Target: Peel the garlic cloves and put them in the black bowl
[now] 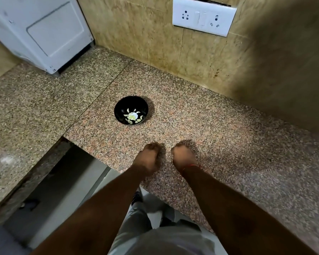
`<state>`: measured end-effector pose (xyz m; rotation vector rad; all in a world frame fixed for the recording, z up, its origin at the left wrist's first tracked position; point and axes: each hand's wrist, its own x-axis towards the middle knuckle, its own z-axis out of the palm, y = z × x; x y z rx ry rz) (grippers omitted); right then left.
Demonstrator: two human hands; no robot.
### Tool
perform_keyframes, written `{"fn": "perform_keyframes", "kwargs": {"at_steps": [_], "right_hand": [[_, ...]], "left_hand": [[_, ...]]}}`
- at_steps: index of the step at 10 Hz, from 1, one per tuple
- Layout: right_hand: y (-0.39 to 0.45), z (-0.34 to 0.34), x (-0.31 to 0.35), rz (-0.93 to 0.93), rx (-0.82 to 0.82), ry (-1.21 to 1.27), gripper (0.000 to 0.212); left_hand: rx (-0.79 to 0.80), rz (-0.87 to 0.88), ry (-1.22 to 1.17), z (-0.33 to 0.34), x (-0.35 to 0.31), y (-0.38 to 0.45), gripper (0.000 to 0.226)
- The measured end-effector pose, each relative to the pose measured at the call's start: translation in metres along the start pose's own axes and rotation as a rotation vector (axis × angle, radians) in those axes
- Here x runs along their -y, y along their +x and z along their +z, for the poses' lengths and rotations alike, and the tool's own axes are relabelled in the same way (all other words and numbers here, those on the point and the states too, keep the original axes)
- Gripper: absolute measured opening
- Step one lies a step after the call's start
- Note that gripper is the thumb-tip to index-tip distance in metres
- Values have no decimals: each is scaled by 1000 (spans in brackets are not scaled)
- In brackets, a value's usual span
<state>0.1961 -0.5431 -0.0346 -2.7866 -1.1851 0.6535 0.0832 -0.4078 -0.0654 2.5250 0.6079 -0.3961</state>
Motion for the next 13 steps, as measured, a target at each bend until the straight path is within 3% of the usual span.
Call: {"fn": "perform_keyframes", "kwargs": {"at_steps": [2, 3, 5, 6, 7, 9, 12, 13], "right_hand": [[5, -1, 4, -36, 21, -42, 18], [11, -3, 12, -8, 10, 51, 11], [39, -16, 47, -12, -68, 506, 17], [59, -30, 70, -68, -146, 587, 23], [94, -56, 108, -161, -268, 585, 22], [149, -67, 149, -145, -240, 461, 22], [163, -66, 158, -110, -159, 369, 35], [165, -55, 150, -114, -204, 441, 37]], "left_hand": [[-21, 45, -43, -11, 0, -1, 50], [-45, 53, -75, -13, 9, 0, 53], [-7, -28, -56, -11, 64, 18, 44], [-21, -92, -58, -30, 78, 14, 41], [-57, -191, -63, -46, 99, 11, 41], [-82, -149, -32, -58, 124, 9, 77], [-188, -108, -94, -64, 131, 11, 58], [-178, -134, -134, -62, 134, 13, 56]]}}
